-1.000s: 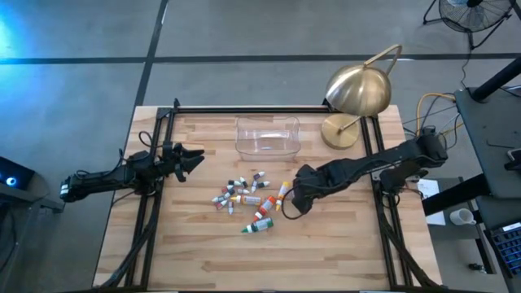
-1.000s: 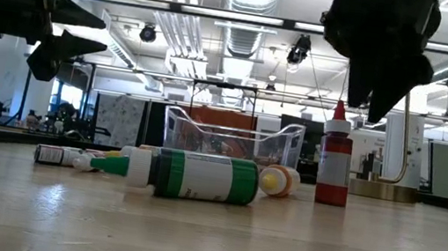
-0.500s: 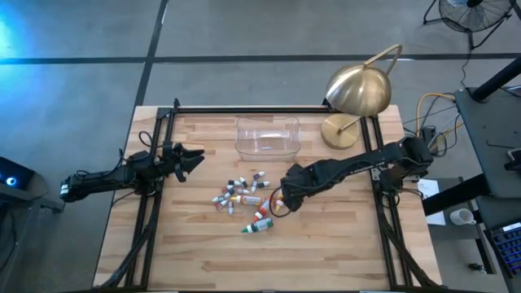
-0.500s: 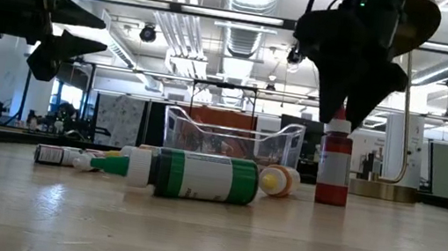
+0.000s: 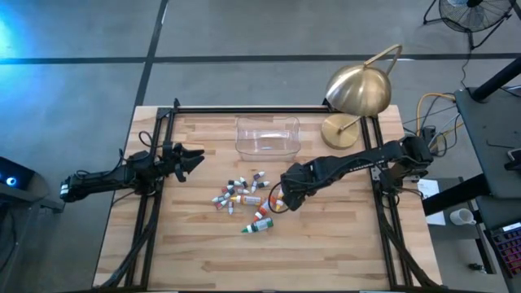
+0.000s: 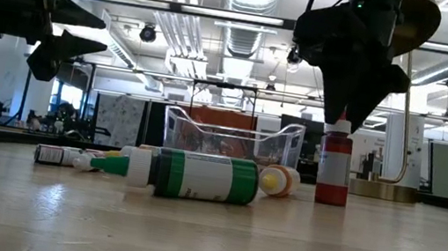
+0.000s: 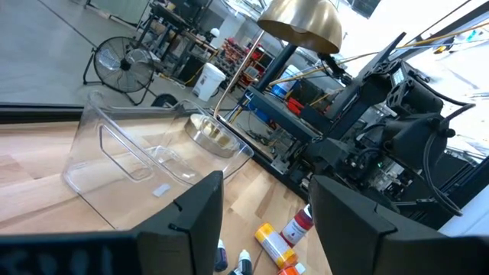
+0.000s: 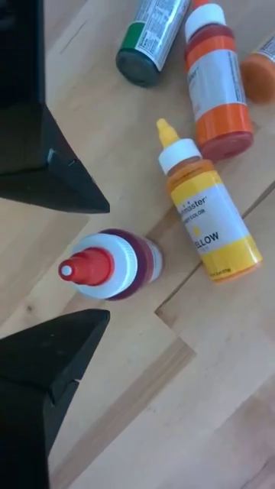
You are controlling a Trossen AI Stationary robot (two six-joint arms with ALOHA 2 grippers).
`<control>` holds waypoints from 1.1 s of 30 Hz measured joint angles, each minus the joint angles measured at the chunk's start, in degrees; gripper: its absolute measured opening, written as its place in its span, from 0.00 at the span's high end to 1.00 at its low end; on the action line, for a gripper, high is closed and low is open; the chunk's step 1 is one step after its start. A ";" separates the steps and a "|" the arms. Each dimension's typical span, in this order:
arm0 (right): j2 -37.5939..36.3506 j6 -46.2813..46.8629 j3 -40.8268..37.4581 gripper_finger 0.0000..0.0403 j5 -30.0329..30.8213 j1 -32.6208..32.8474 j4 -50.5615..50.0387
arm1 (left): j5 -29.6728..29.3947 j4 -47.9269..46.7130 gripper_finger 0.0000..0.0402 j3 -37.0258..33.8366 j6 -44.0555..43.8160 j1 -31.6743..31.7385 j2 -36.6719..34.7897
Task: Pick & Place food coloring
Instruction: Put the big dark red food coloring bottle into the transparent bin
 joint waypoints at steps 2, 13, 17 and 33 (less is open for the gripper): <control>0.00 0.00 -0.02 0.54 0.00 0.00 -0.02 | 0.01 0.00 0.58 0.00 -0.01 -0.01 0.00; 0.00 -0.38 -0.08 0.61 0.22 -0.17 0.15 | 0.00 0.00 0.58 0.00 -0.01 -0.01 0.00; 0.00 -1.86 -0.08 0.69 0.55 -0.15 0.09 | 0.01 0.00 0.58 0.00 0.00 0.00 0.02; -0.42 -8.23 9.71 0.77 6.62 -0.07 -10.54 | -0.01 0.00 0.58 0.00 -0.01 -0.01 0.01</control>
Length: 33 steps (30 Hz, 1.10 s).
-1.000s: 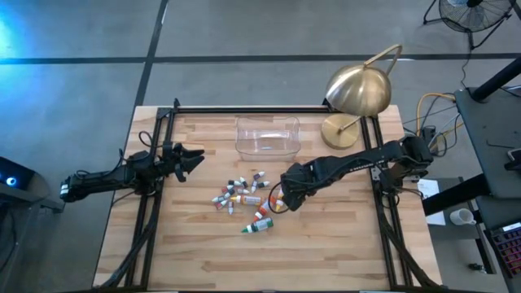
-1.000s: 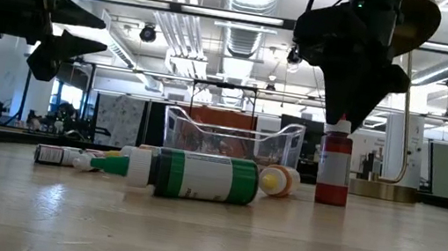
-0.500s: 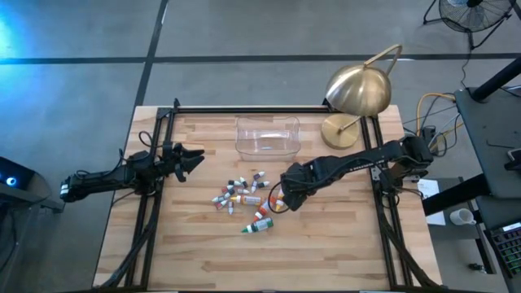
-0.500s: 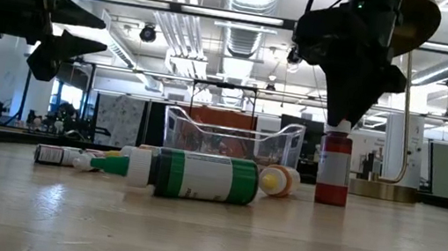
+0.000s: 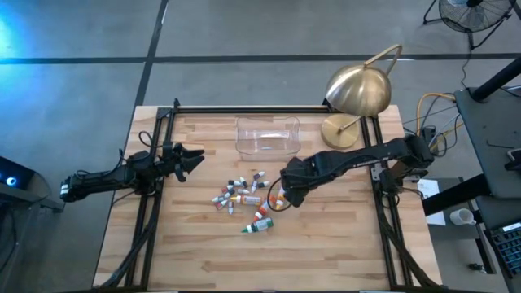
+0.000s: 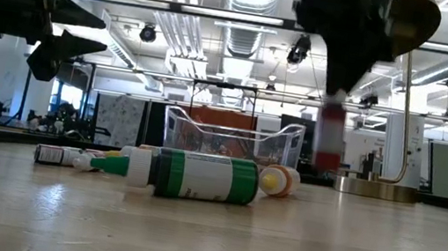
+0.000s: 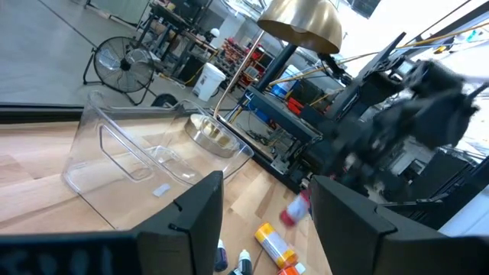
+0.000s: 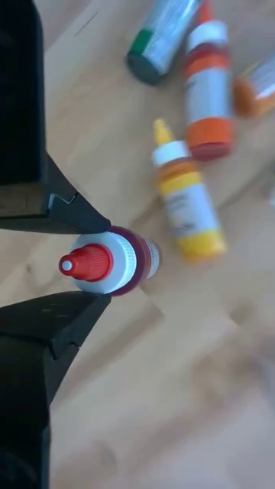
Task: Pick & Place food coloring
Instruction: Put the big dark red food coloring bottle into the transparent bin
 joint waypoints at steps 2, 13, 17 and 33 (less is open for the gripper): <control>0.00 -1.20 5.63 0.77 3.75 0.00 -4.07 | 0.00 0.00 0.58 0.00 0.01 0.01 0.00; 1.28 -9.28 22.65 0.77 14.72 -9.81 -8.25 | 0.00 0.00 0.58 0.00 0.01 0.01 0.00; 2.88 -12.20 20.04 0.77 9.14 -16.76 -6.40 | 0.01 0.00 0.58 0.00 0.00 -0.01 0.00; 5.35 -16.80 2.39 0.75 0.71 -22.14 6.62 | 0.01 0.00 0.58 0.00 -0.01 0.00 0.02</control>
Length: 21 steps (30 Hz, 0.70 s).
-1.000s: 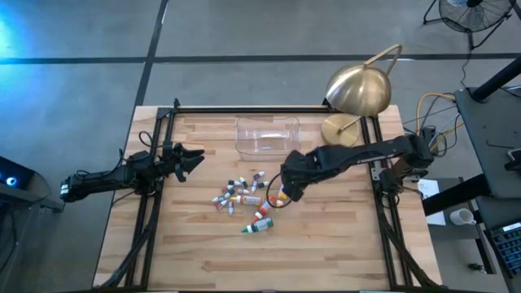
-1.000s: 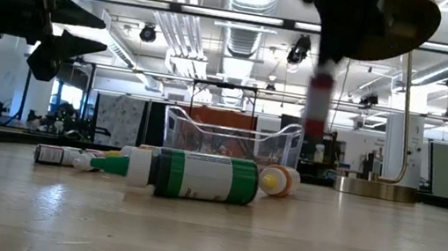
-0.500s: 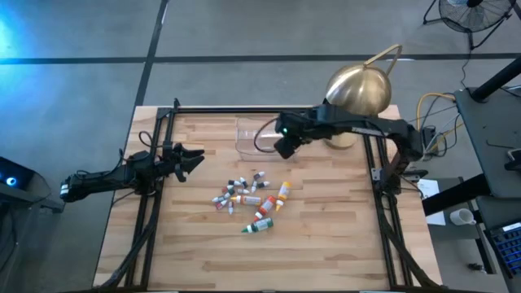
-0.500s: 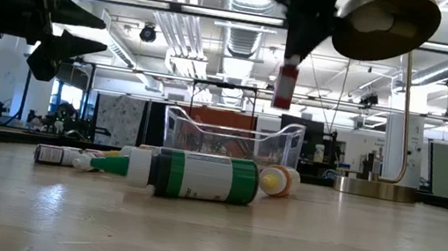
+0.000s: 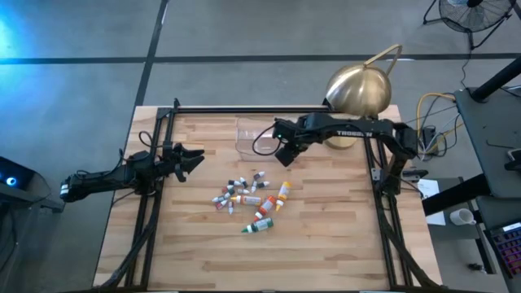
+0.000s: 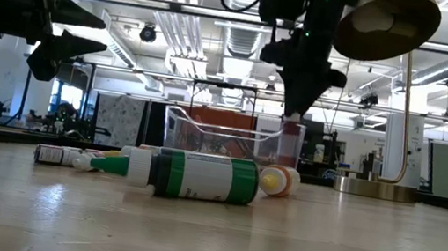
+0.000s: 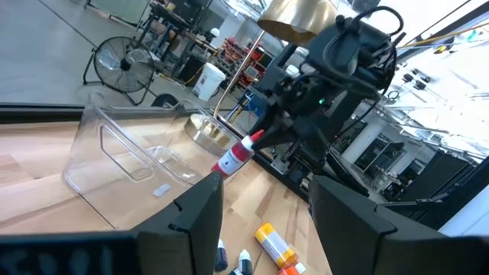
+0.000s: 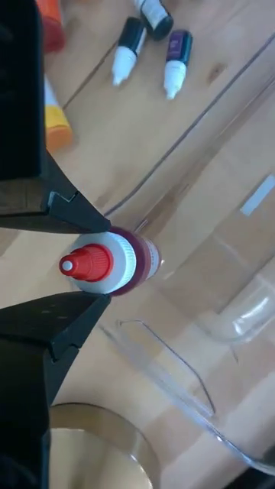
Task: Pick & Place food coloring
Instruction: Put the big dark red food coloring bottle into the transparent bin
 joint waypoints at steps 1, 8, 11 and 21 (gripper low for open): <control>0.00 0.01 -0.73 0.75 -0.14 -0.10 0.75 | -0.01 0.00 0.58 0.00 0.01 0.00 -0.02; 0.05 0.14 -4.14 0.71 -0.49 -0.20 4.72 | 0.01 0.00 0.58 0.00 0.01 0.01 -0.02; -0.02 0.45 -4.51 0.66 -0.47 -0.22 4.89 | 0.00 0.00 0.58 0.00 0.01 0.01 -0.01; -0.32 0.34 -4.63 0.57 1.93 -0.16 4.88 | -0.01 0.00 0.58 0.00 0.01 0.00 0.00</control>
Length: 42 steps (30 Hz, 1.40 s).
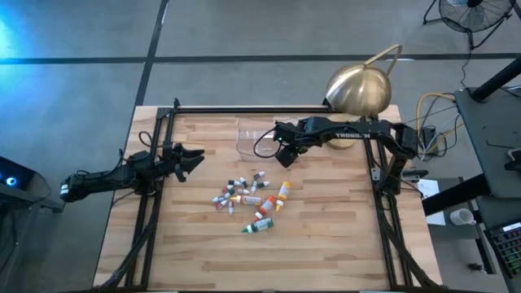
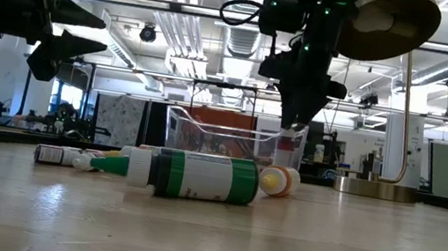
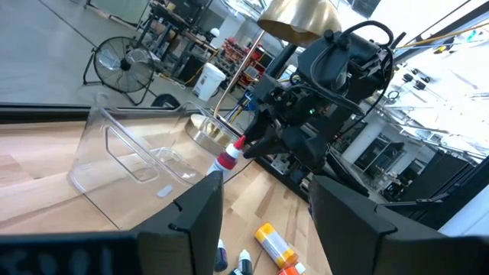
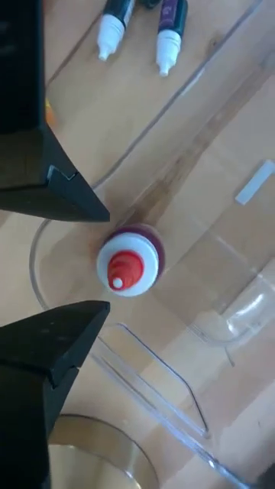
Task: Pick & Place food coloring
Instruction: Put the big dark red food coloring bottle into the transparent bin, then move the right big yellow food coloring bottle to the center of the table
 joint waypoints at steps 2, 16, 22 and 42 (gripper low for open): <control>-0.64 -0.34 0.04 0.56 2.05 0.29 -0.15 | 0.01 0.00 0.58 0.00 0.00 0.00 -0.01; -11.66 -14.96 2.42 0.54 -8.20 10.18 -3.43 | 0.00 0.00 0.58 0.00 0.00 0.00 -0.02; -11.09 -40.05 -0.86 0.55 -8.75 20.10 -4.30 | 0.01 0.00 0.58 0.00 0.00 0.00 0.00; 6.80 -70.73 -3.45 0.56 -5.09 27.31 9.34 | 0.00 0.00 0.58 0.00 0.00 -0.02 -0.02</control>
